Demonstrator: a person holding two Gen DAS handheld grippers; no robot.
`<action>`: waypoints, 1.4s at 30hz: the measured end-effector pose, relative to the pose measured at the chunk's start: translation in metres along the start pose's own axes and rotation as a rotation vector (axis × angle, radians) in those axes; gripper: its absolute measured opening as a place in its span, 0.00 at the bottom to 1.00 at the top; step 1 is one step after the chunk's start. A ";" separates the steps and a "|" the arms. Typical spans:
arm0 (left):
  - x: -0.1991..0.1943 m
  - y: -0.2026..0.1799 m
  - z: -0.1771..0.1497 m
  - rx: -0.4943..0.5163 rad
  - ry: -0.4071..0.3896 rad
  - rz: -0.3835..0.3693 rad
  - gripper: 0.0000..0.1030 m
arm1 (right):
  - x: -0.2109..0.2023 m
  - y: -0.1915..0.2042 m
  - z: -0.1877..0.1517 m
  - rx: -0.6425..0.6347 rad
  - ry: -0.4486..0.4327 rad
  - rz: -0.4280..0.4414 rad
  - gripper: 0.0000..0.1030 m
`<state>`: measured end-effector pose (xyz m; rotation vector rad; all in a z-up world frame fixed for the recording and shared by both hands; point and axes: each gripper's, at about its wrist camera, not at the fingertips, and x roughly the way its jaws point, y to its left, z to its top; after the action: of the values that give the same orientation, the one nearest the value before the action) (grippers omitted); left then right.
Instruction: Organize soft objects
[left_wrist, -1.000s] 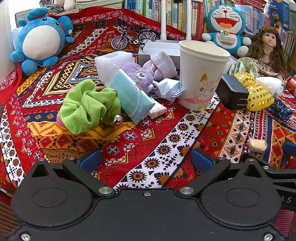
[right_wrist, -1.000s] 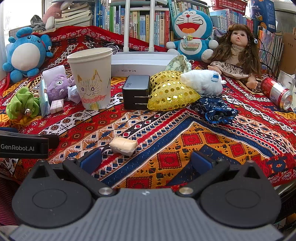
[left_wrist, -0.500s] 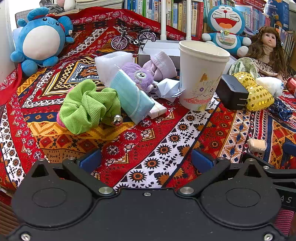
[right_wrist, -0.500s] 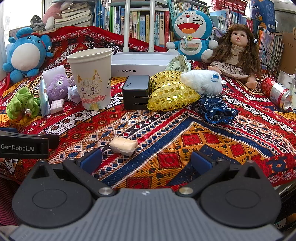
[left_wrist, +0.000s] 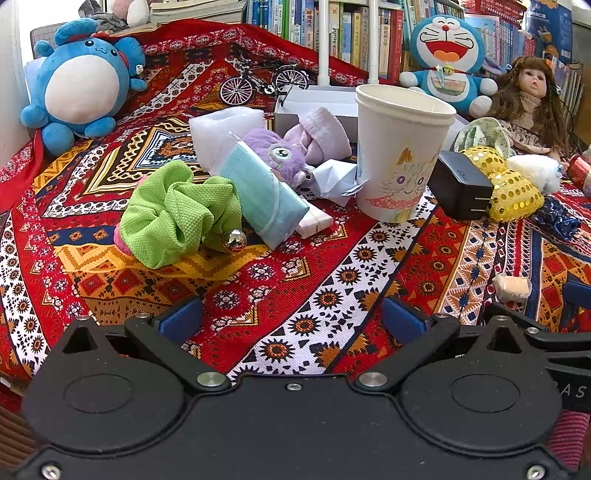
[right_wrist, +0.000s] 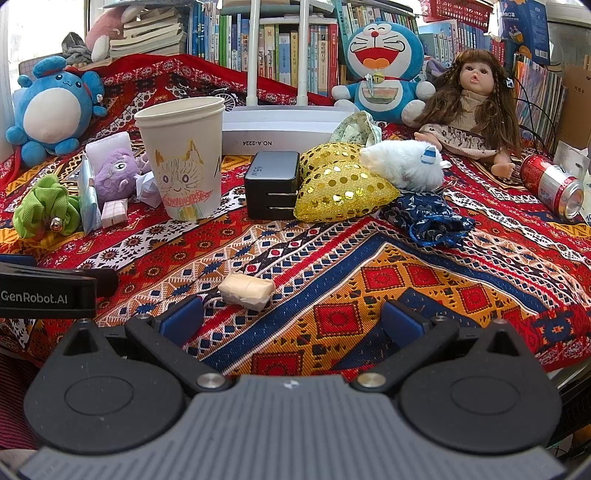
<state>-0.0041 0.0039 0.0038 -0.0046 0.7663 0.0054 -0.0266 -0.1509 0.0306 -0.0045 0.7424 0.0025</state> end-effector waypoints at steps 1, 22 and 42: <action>0.000 0.002 0.000 0.003 -0.001 -0.005 1.00 | 0.001 -0.001 0.000 -0.001 -0.002 0.002 1.00; -0.025 0.020 -0.005 0.031 -0.201 0.007 0.95 | -0.011 -0.005 -0.008 0.007 -0.094 0.064 0.97; -0.004 0.059 0.016 -0.038 -0.259 0.110 0.57 | -0.017 0.008 -0.006 -0.019 -0.121 0.126 0.47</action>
<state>0.0039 0.0631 0.0176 0.0023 0.5062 0.1229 -0.0429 -0.1429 0.0379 0.0236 0.6208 0.1290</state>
